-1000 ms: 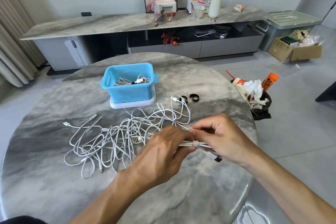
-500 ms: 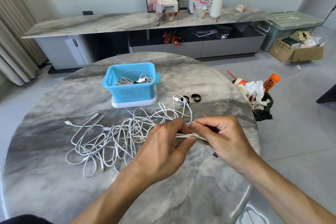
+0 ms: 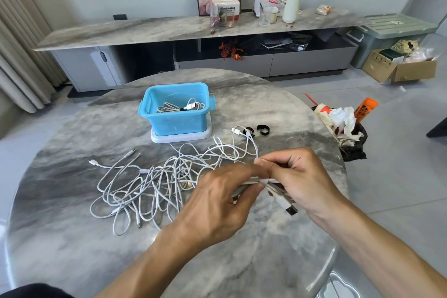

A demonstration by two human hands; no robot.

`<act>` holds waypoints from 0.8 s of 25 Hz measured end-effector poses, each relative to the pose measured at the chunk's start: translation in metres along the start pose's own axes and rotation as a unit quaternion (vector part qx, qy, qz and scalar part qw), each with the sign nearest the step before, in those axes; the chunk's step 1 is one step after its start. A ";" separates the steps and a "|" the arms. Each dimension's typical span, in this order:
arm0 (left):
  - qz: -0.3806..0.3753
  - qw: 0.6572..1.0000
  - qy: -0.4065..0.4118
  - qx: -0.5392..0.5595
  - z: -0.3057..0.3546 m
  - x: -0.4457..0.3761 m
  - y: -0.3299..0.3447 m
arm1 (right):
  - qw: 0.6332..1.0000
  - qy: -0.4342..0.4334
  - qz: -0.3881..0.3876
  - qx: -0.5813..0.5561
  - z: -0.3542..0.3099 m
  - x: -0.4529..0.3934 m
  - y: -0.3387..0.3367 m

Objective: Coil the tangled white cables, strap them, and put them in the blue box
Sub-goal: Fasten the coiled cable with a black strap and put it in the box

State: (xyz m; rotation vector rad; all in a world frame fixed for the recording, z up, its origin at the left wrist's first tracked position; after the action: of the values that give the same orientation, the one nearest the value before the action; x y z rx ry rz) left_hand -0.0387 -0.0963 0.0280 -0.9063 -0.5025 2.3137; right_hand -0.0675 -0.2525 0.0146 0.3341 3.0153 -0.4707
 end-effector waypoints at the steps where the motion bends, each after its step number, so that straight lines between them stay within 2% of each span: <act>1: 0.001 1.000 -0.005 -0.001 -0.002 0.000 0.001 | 1.000 0.008 0.007 0.001 0.002 0.000 -0.001; 8: -0.017 0.998 -0.048 -0.028 -0.002 0.002 0.005 | 0.998 0.063 -0.016 0.015 0.012 0.002 -0.003; 13: -0.010 0.988 -0.151 0.031 -0.012 -0.002 0.003 | 0.998 0.000 -0.015 0.060 0.008 0.005 0.000; 17: -0.025 0.976 -0.206 0.063 -0.016 0.000 0.004 | 0.998 -0.004 -0.043 0.045 0.009 0.003 -0.001; 20: -0.014 0.954 -0.275 0.116 -0.022 -0.001 0.004 | 0.997 -0.030 -0.048 0.044 0.008 0.001 -0.001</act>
State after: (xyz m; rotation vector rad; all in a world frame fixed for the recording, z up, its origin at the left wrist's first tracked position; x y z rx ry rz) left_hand -0.0242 -0.0970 0.0105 -0.1299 -0.4456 2.5231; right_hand -0.0684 -0.2557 0.0069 0.1782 2.9690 -0.6111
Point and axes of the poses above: each hand's wrist, its own x-axis away from the middle knuckle, its own y-axis out of the palm, z = x × y, the point moved 4 cm from there along -x, towards the middle knuckle, and after that the axes turned 7 degrees about x, right-handed, at the moved point
